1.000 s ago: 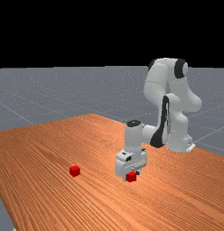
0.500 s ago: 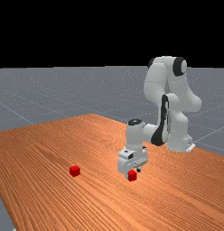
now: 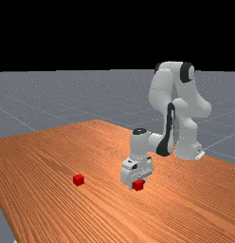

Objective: Stack all the cube

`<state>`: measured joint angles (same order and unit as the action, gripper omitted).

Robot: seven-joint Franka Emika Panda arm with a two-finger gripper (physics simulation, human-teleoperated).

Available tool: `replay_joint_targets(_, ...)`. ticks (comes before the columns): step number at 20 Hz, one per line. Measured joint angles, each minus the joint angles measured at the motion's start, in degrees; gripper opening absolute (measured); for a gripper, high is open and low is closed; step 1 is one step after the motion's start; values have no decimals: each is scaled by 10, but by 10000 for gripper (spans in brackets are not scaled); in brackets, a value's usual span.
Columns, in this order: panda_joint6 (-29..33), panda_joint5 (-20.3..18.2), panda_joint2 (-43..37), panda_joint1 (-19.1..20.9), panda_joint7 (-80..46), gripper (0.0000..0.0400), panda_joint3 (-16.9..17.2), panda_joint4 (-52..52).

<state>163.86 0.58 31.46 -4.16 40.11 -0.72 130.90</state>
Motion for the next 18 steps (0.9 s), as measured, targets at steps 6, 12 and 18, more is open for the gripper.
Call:
replay_joint_targets(6, -1, -5, -5, 12, 17, 294, -10, 9)
replay_joint_targets(12, -6, -6, -63, 15, 20, 208, -12, 43)
replay_joint_targets(18, -48, -8, -125, 19, 23, 208, -14, 57)
